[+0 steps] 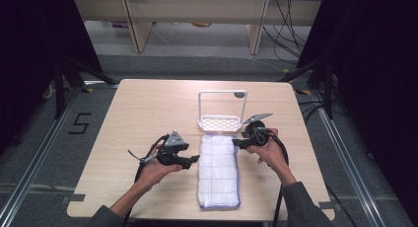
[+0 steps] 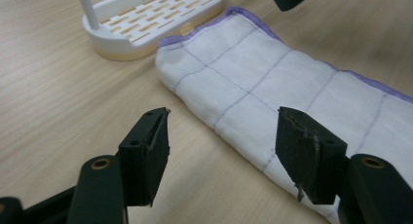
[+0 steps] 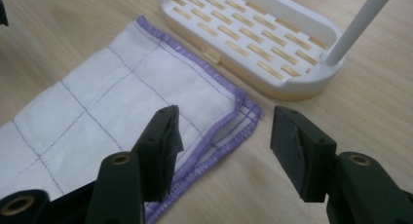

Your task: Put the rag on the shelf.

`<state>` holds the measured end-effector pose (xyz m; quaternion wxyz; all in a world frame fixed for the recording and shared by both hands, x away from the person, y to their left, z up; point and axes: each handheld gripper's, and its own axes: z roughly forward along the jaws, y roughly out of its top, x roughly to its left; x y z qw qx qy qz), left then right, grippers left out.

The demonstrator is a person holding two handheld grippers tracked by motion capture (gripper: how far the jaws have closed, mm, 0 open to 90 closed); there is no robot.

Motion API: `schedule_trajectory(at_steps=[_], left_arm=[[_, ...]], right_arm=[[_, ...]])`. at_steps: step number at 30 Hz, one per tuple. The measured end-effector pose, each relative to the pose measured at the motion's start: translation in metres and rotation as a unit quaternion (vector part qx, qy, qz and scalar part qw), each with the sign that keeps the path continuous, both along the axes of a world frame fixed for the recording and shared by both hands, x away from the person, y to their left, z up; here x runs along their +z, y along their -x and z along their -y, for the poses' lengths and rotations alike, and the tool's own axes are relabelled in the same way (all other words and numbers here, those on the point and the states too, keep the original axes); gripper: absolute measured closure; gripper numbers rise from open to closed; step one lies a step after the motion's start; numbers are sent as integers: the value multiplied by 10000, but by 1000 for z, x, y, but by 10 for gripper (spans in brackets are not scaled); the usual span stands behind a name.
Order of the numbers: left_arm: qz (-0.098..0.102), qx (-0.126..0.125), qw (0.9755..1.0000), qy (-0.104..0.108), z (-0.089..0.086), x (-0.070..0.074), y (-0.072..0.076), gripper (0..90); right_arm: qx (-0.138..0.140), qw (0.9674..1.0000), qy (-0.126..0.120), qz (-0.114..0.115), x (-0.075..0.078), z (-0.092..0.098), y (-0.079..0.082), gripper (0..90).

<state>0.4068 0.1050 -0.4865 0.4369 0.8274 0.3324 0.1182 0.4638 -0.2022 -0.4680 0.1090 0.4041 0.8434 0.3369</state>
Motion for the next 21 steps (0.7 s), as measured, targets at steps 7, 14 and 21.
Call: schedule_trajectory(at_steps=[7,14,21], left_arm=[[-129,141,9998,-35,2,-4,-21,349],[-179,181,9997,-15,9,-7,-45,349],[-190,177,9997,24,18,-8,-56,361]], right_arm=[[-147,9999,-26,-7,-2,3,-4,414],[-434,9989,-110,-117,-4,6,-8,375],[-518,9986,-33,-116,-7,7,-11,368]])
